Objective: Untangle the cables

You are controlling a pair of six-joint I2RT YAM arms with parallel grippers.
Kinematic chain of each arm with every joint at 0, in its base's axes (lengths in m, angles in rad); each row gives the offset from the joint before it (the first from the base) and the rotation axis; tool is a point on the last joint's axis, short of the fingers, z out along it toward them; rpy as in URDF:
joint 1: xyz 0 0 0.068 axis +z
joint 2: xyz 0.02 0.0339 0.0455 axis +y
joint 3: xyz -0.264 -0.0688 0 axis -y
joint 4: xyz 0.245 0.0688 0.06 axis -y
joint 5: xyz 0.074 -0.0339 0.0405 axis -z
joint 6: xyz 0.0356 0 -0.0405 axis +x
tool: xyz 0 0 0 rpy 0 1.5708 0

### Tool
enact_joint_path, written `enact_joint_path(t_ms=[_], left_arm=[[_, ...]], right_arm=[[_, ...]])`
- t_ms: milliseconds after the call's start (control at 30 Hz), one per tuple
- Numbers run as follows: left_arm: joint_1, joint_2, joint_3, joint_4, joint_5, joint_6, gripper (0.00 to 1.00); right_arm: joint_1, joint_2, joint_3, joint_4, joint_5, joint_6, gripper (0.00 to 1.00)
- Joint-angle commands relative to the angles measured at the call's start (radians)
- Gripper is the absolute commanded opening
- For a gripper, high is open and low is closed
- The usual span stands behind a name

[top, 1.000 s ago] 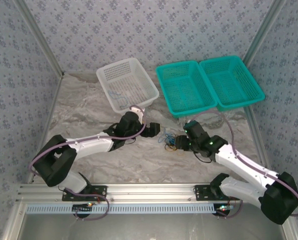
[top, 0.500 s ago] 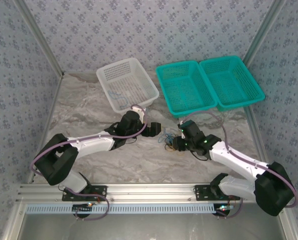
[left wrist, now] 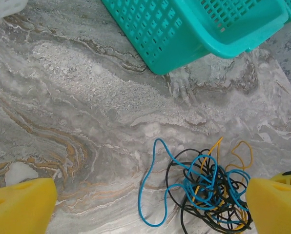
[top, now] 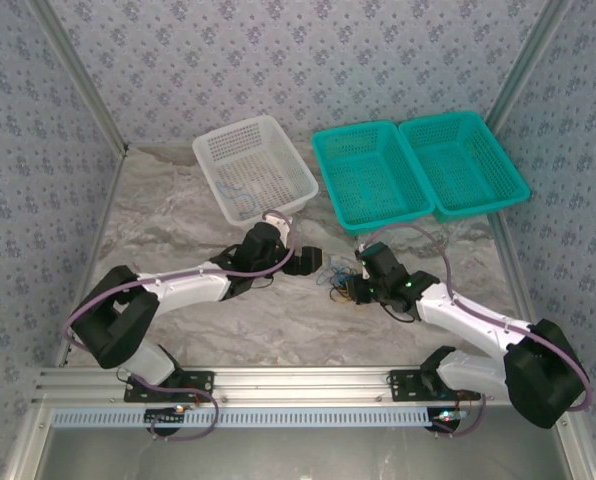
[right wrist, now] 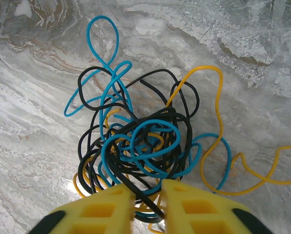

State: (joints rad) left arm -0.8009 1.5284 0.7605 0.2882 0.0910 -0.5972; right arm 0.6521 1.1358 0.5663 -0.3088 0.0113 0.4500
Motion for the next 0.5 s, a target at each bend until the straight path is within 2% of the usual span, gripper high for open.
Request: enact_joint_path(t_ms=[0,67,167,233,300,367,467], left_arm=[[-0.005,0.007,0.026,0.008,0.018,-0.018,0.99],[0.002,0.003,0.007,0.044,0.023,-0.045,0.99],[0.031,0.004,-0.065,0.211,0.082,-0.107,0.99],[0.043,0.006,-0.081,0.243,0.099,-0.106,0.99],[0.042,0.004,-0.071,0.237,0.126,-0.063,0.99],[0.042,0.008,-0.052,0.229,0.181,-0.013,0.99],[0.050,0.021,-0.020,0.235,0.341,0.075,0.99]], right_arm=[[-0.006,-0.005,-0.011,0.001,0.016,-0.011,0.18],[-0.005,-0.022,-0.018,0.000,0.015,-0.019,0.14],[-0.002,-0.076,-0.031,0.008,0.011,-0.037,0.09],[-0.001,-0.118,-0.038,0.011,0.007,-0.056,0.06],[-0.001,-0.156,-0.040,0.013,-0.007,-0.083,0.00],[-0.001,-0.183,-0.034,0.012,-0.023,-0.107,0.00],[0.000,-0.208,-0.012,0.005,-0.074,-0.156,0.00]])
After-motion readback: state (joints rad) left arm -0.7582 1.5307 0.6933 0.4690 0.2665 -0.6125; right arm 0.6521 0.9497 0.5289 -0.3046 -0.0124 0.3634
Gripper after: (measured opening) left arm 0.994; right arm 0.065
